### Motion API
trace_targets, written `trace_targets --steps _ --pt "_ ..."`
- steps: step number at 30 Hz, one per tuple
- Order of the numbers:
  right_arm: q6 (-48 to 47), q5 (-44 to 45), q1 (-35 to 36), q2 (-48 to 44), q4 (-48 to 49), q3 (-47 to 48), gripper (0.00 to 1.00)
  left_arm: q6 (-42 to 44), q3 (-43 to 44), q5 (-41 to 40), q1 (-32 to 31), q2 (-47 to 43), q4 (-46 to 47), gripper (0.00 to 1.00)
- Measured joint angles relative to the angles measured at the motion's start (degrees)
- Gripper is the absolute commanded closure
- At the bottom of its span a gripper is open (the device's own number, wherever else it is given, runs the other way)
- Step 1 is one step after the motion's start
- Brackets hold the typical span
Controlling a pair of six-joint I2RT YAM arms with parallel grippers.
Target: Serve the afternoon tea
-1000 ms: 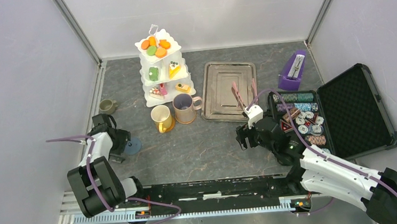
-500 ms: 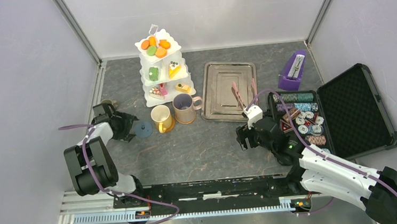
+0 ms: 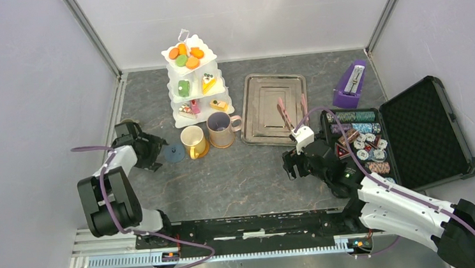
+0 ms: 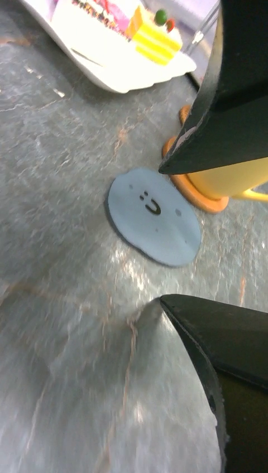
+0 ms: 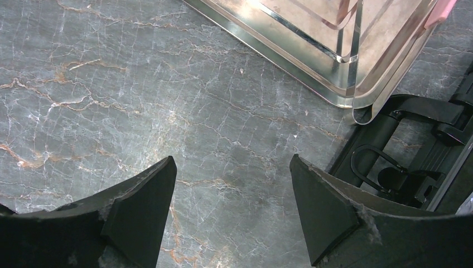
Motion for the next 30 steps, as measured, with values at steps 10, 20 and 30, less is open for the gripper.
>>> trace_targets --steps 10,20,30 --pt "-0.04 -0.44 0.00 0.59 0.33 0.00 0.18 6.14 14.32 -21.38 0.02 -11.23 -13.94 0.01" --pt "-0.22 -0.42 0.00 -0.81 0.04 0.02 0.18 -2.14 27.91 -24.74 1.01 5.44 -18.67 0.11" --pt "-0.15 0.72 0.00 -2.64 -0.26 -0.28 0.18 -10.40 32.30 -22.38 6.73 16.17 -18.16 0.20"
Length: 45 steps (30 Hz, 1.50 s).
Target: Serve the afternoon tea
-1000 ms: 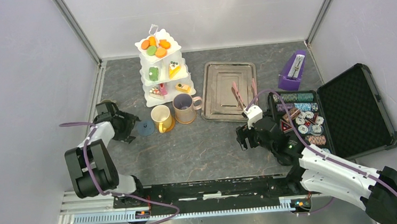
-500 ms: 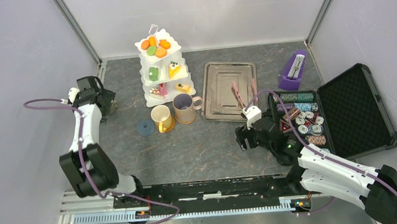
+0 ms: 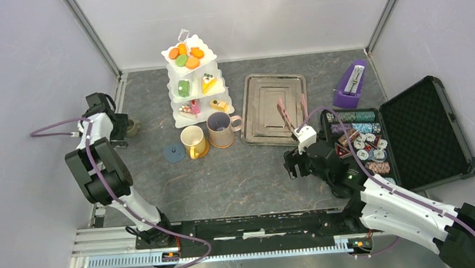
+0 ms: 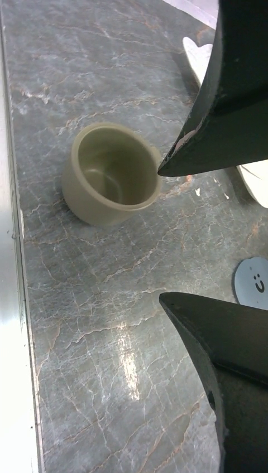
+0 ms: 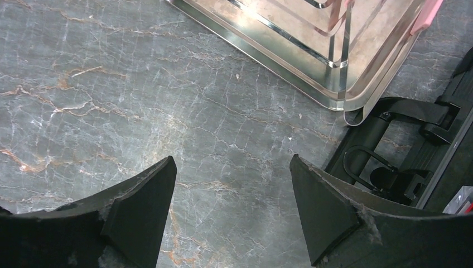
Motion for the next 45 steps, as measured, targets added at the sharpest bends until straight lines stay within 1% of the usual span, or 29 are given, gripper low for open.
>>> trace_targets --steps 4,6,11,14,18,20,22,24,28,31,33,38,40,42,45 --pt "-0.15 0.24 0.00 1.03 0.00 0.00 0.18 -3.04 0.17 0.61 0.52 2.51 0.26 0.28" --pt "-0.24 0.31 0.00 1.36 -0.02 0.00 0.18 -4.35 0.26 0.94 0.52 3.65 0.52 0.36" --pt "-0.57 0.52 0.00 1.51 -0.26 0.00 0.18 -6.64 0.79 1.68 0.55 6.45 2.12 0.41" --pt "-0.57 0.76 0.00 1.49 -0.61 0.00 0.17 -7.23 1.22 1.73 0.57 7.58 2.69 0.53" --pt "-0.57 1.11 0.00 1.44 -0.83 0.00 0.17 -7.32 1.27 1.66 0.57 7.76 2.86 0.71" --pt "-0.59 1.25 0.00 1.44 -0.81 0.00 0.17 -7.26 1.27 1.64 0.57 7.76 2.82 0.78" --pt "-0.63 1.25 0.00 1.53 -0.81 0.00 0.17 -7.15 1.33 1.64 0.57 7.76 2.75 0.90" --pt "-0.79 1.25 0.00 1.75 -0.81 0.02 0.17 -6.51 1.36 1.77 0.59 7.76 2.40 0.97" --pt "-1.07 1.25 0.00 2.25 -0.66 0.02 0.17 -0.94 2.97 4.50 0.22 7.76 -0.57 0.98" --pt "-1.11 1.16 0.00 3.15 0.11 0.02 0.17 5.33 3.28 6.43 -1.29 6.95 -2.14 0.98" --pt "-1.09 0.70 0.00 3.98 0.68 0.02 0.17 10.23 2.16 6.62 -3.52 4.98 -2.78 0.98" --pt "-1.07 -0.20 0.00 5.20 1.16 0.02 0.17 23.63 -1.73 5.33 -11.87 -3.32 -5.66 0.98" --pt "-1.11 -0.57 0.00 5.27 1.38 0.02 0.17 27.41 -3.32 5.40 -14.16 -6.36 -6.29 0.98" --pt "-1.16 -0.72 0.00 5.33 1.55 0.04 0.17 29.66 -5.09 5.60 -14.47 -9.01 -7.10 0.98" --pt "-1.18 -0.94 0.00 5.49 1.62 0.17 0.17 30.12 -8.28 6.80 -13.62 -12.20 -7.50 0.98"
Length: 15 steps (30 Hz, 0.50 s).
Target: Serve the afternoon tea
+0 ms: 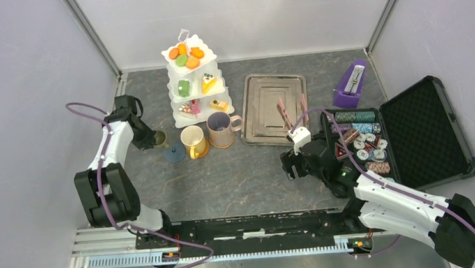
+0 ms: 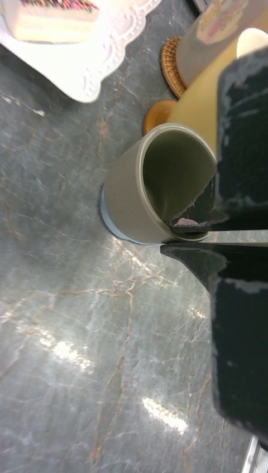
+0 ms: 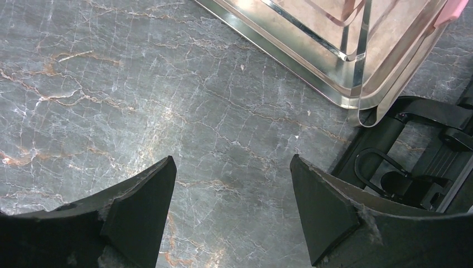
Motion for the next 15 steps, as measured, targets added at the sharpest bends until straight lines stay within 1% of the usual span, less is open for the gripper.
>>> trace_targets --steps 3,6,8,15 --pt "0.02 -0.07 0.00 0.28 0.20 0.15 0.18 -0.02 -3.80 2.84 0.44 -1.88 0.57 0.98" --pt "0.07 -0.44 0.00 0.68 0.55 0.31 0.18 0.87 -5.64 5.84 0.13 -1.64 0.52 0.98" --pt "0.13 -0.70 0.00 0.90 0.59 0.50 0.18 3.48 -5.62 7.26 -0.28 -1.01 0.66 0.98" --pt "0.22 -1.18 0.00 0.90 0.59 1.09 0.18 13.75 -4.26 8.24 -0.81 -0.04 0.79 0.96"
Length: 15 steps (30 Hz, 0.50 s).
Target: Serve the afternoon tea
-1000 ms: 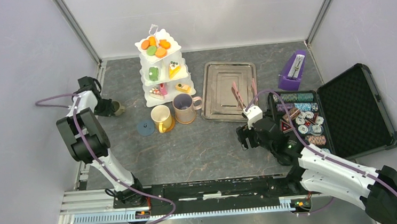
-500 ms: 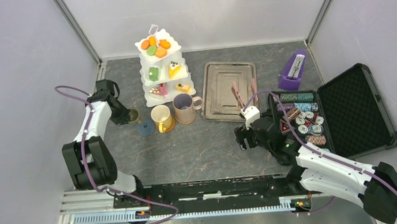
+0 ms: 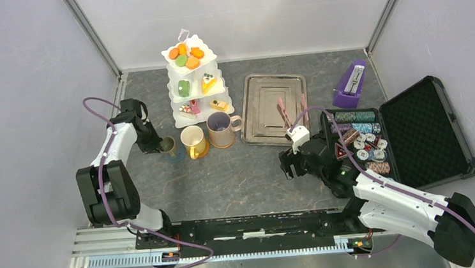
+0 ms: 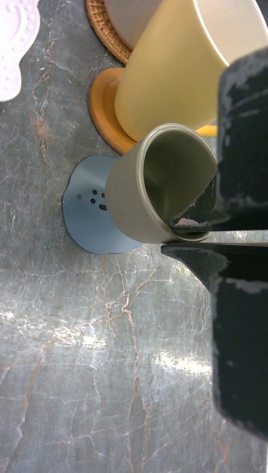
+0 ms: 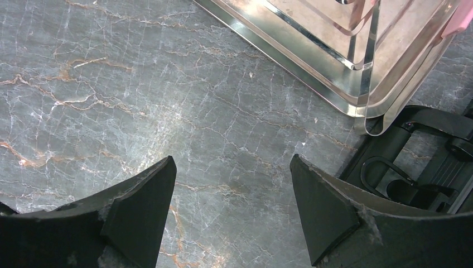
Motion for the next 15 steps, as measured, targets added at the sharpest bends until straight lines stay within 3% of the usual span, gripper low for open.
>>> trace_targets --steps 7,15 --pt "-0.04 -0.11 0.00 0.00 0.02 0.02 0.18 3.63 0.02 1.57 0.00 0.15 0.68 0.93" --pt "0.44 0.11 0.00 -1.62 0.52 -0.33 0.17 3.98 0.59 2.08 0.00 5.33 1.60 0.98"
